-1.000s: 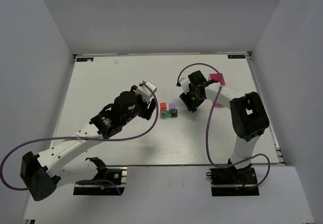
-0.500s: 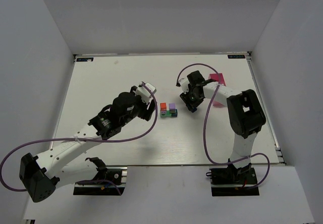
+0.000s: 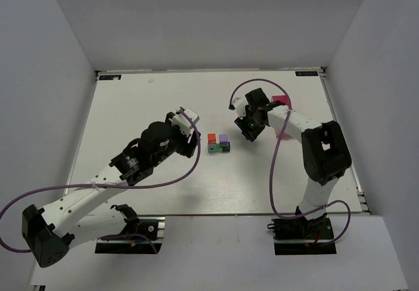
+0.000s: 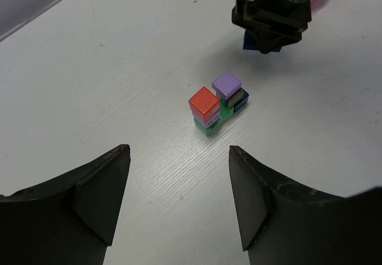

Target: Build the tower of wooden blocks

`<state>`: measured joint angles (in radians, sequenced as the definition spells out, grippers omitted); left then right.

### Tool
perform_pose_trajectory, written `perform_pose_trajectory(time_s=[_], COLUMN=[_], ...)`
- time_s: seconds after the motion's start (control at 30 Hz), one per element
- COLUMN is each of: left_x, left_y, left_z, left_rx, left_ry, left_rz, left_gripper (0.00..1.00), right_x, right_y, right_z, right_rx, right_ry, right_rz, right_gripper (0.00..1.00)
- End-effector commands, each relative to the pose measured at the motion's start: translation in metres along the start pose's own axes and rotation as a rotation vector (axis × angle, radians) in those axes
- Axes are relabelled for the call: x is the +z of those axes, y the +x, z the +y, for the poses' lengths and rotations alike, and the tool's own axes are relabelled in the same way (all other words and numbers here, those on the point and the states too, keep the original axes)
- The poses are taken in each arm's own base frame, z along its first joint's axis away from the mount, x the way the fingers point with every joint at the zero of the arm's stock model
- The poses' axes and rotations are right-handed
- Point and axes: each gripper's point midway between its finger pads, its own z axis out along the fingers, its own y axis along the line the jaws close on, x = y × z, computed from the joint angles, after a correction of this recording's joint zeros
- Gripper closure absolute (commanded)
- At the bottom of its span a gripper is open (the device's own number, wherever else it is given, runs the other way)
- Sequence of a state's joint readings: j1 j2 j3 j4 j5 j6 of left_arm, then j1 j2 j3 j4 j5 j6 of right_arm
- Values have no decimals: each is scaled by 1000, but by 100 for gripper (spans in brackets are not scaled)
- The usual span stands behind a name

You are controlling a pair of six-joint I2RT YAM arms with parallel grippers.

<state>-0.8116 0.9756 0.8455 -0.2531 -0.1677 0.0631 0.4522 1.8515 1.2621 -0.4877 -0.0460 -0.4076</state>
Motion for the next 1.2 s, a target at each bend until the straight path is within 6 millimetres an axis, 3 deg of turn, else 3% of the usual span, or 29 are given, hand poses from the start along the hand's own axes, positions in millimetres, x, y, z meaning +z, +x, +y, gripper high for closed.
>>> perform_pose_trajectory(time_s=[0.0, 0.13, 0.3, 0.37, 0.73, 1.17], left_x=[-5, -5, -9, -9, -13, -24], left_y=[-6, -6, -10, -10, -15, -19], left_z=[0, 0, 1, 1, 2, 6], left_rx=[-3, -3, -6, -6, 0, 4], left_ry=[11, 11, 10, 10, 8, -4], left_rz=[-31, -31, -49, -49, -67, -99], left_gripper=[23, 23, 23, 23, 23, 23], right_x=[-60, -91, -109, -106, -99, -71], right_y=[-48, -66, -84, -78, -93, -96], right_z=[8, 26, 47, 57, 76, 86], right_rx=[-125, -305, -451, -494, -673, -669], right_ry=[-34, -129, -240, -287, -356, -399], right_rz=[-201, -288, -339, -307, -266, -133], right_gripper=[91, 93, 93, 93, 93, 93])
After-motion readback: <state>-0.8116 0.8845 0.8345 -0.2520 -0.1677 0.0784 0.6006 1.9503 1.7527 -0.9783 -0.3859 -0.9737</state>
